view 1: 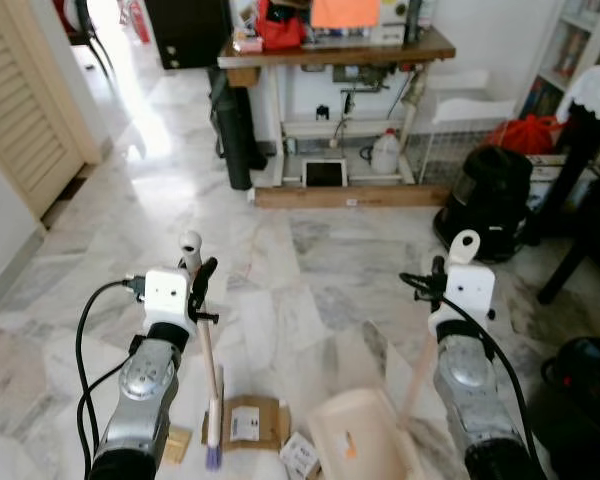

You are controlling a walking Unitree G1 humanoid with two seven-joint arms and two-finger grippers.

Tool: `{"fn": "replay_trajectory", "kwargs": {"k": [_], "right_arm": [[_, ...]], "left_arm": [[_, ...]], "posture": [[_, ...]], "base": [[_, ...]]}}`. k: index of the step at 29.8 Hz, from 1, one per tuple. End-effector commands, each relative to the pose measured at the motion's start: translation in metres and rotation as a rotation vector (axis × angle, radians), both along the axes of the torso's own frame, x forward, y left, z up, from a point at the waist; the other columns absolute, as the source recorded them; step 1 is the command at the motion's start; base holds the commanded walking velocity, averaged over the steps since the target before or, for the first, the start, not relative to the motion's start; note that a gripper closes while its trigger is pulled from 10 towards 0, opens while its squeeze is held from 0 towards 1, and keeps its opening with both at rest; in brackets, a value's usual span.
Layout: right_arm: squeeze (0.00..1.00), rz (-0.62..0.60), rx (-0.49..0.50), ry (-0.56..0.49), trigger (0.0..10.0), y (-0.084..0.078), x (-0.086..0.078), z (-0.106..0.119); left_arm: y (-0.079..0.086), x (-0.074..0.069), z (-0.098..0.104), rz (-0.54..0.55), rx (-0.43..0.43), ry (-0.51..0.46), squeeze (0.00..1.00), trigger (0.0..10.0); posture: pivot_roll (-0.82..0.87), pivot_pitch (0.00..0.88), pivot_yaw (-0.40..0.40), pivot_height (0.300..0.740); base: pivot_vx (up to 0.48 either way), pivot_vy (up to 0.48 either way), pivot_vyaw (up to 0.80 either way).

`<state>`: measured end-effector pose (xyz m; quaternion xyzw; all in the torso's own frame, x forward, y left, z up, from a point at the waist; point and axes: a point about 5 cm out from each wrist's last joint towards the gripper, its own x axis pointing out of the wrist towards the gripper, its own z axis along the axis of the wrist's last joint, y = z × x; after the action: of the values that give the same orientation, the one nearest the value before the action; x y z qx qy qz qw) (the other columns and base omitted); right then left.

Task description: Sweep floor

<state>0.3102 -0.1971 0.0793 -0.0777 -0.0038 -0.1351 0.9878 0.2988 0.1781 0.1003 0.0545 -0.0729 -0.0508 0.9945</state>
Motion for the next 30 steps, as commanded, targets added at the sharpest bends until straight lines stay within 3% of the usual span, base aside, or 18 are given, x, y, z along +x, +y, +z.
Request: {"fn": "replay_trajectory", "kwargs": {"k": [1, 3, 10, 30], "right_arm": [[0.00, -0.028, 0.017, -0.028, 10.0, -0.0040, 0.0032, 0.0057], [0.00, -0.072, 0.082, -0.025, 10.0, -0.0096, 0.0027, 0.0038], [0.00, -0.069, 0.079, -0.032, 10.0, -0.0094, 0.0034, 0.0044], [0.00, -0.048, 0.073, -0.058, 10.0, -0.0101, 0.0092, 0.0107]], "left_arm": [[-0.0004, 0.0016, 0.0111, -0.015, -0.005, -0.040, 0.00, 10.0], [0.0006, 0.0014, 0.0108, -0.018, -0.004, -0.034, 0.00, 10.0], [-0.0033, 0.0034, 0.0117, -0.026, 0.008, -0.035, 0.00, 10.0], [-0.0046, 0.0047, 0.0114, -0.014, -0.005, -0.041, 0.00, 10.0]], "posture": [[0.07, 0.000, 0.056, 0.740], [0.07, 0.000, 0.057, 0.740], [0.06, 0.000, 0.058, 0.740], [0.06, 0.000, 0.044, 0.740]], "base": [[0.000, 0.000, 0.00], [0.000, 0.000, 0.00], [0.000, 0.000, 0.00], [0.292, 0.000, 0.00]]}}
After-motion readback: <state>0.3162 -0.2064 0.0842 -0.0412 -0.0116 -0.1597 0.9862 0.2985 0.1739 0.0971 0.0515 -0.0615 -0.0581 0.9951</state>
